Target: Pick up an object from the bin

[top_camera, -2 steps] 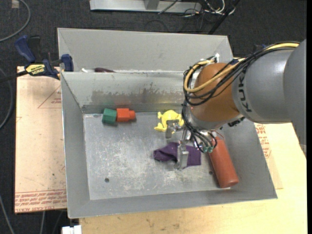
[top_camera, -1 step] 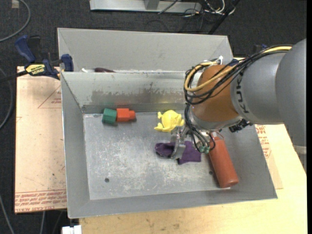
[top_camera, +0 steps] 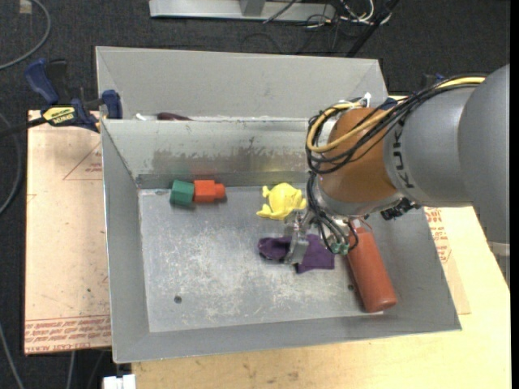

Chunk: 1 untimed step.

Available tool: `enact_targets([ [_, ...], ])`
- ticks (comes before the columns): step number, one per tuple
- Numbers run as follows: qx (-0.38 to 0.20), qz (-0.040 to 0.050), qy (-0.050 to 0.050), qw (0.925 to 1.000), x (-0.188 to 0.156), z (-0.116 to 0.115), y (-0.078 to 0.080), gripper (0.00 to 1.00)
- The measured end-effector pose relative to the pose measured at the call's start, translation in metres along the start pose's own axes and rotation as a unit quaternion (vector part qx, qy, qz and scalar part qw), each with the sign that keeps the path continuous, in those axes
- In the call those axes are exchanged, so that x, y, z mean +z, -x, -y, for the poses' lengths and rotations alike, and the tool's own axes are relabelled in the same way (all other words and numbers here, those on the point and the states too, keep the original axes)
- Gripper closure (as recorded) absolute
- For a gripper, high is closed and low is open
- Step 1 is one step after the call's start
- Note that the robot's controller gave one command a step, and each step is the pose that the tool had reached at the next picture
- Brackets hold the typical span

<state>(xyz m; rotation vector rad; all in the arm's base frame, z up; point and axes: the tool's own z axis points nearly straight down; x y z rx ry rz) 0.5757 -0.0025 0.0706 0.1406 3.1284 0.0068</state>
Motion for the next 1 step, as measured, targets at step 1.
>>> enact_targets([
  [1, -0.004, 0.003, 0.001, 1.0, -0.1473, -0.0035, 0.0067, 1.0],
])
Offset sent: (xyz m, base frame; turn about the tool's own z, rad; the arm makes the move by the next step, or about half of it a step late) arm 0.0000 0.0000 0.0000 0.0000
